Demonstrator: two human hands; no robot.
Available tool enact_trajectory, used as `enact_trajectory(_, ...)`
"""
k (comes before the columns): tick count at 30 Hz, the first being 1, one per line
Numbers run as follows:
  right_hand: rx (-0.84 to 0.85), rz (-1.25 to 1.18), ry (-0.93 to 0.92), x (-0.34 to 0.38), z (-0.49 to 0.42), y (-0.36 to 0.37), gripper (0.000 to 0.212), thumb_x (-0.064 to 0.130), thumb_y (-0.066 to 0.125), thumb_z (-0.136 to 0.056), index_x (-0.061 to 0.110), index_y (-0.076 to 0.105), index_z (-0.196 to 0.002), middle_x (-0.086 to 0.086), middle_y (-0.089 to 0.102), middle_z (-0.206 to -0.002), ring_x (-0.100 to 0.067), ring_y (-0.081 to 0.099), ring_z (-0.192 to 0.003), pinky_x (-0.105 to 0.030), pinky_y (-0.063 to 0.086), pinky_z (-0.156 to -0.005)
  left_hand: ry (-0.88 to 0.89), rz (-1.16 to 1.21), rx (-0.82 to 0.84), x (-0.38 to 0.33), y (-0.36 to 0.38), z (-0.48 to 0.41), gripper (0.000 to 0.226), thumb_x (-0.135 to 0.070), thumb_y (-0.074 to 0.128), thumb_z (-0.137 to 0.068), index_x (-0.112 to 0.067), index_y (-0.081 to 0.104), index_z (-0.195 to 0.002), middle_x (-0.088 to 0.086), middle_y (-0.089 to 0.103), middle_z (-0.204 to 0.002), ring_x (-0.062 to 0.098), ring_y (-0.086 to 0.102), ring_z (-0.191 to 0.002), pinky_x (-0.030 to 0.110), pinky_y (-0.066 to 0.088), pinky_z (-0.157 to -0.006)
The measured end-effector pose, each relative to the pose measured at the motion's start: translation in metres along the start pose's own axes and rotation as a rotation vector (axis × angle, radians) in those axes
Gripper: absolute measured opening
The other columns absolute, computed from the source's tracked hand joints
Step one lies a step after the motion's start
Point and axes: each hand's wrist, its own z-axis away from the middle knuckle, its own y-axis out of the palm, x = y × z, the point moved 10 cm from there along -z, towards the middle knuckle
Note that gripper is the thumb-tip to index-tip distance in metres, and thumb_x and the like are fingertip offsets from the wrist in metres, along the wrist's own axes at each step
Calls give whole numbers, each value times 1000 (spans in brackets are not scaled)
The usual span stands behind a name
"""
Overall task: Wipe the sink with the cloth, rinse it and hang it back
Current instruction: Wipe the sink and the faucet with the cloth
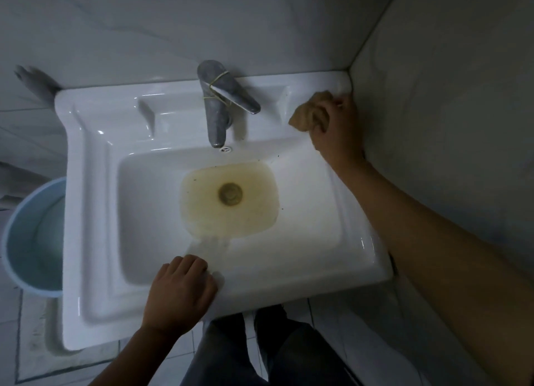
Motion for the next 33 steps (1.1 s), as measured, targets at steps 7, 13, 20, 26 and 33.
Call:
enact_trajectory(7, 63, 21, 68, 0, 15, 52, 60, 33, 62, -83, 14, 51, -139, -15, 43, -146, -37, 47, -127, -45, 44, -105, -5, 12, 2, 1, 0, 0, 26, -41, 47, -90, -19, 58, -82, -2, 56, -81, 18, 47, -68, 31, 37, -61)
enact_trajectory(13, 102, 133, -77, 18, 22, 62, 50, 40, 63, -85, 22, 57, -131, -8, 49, -140, -33, 48, -121, -45, 49, -94, -29, 14, 18, 2, 1, 0, 28, -42, 45, -93, -19, 59, -84, -2, 57, -82, 18, 47, -70, 32, 41, -64)
enact_trajectory(20, 47, 129, 50, 23, 21, 66, 45, 26, 64, -85, 19, 57, -129, -11, 51, -138, -35, 49, -120, -44, 49, -95, -20, 6, -15, 3, -1, 0, 23, -39, 56, -92, -17, 60, -84, -1, 58, -83, 20, 48, -71, 31, 35, -64)
enact_trajectory(26, 129, 43, -128, 47, 22, 67, 26, 20, 62, -86, 20, 63, -112, -4, 55, -124, -30, 50, -114, -39, 52, -81, -12, -8, -28, 1, -2, 0, 20, -35, 64, -90, -18, 58, -82, -2, 55, -79, 19, 45, -69, 32, 36, -63)
enact_trajectory(33, 122, -93, -162, 53, 18, 43, 27, 14, 63, -85, 15, 66, -112, -5, 57, -120, -27, 52, -112, -36, 50, -84, -7, -21, -32, -1, -3, -1, 19, -33, 66, -88, -18, 59, -80, -2, 56, -78, 21, 47, -68, 33, 38, -63)
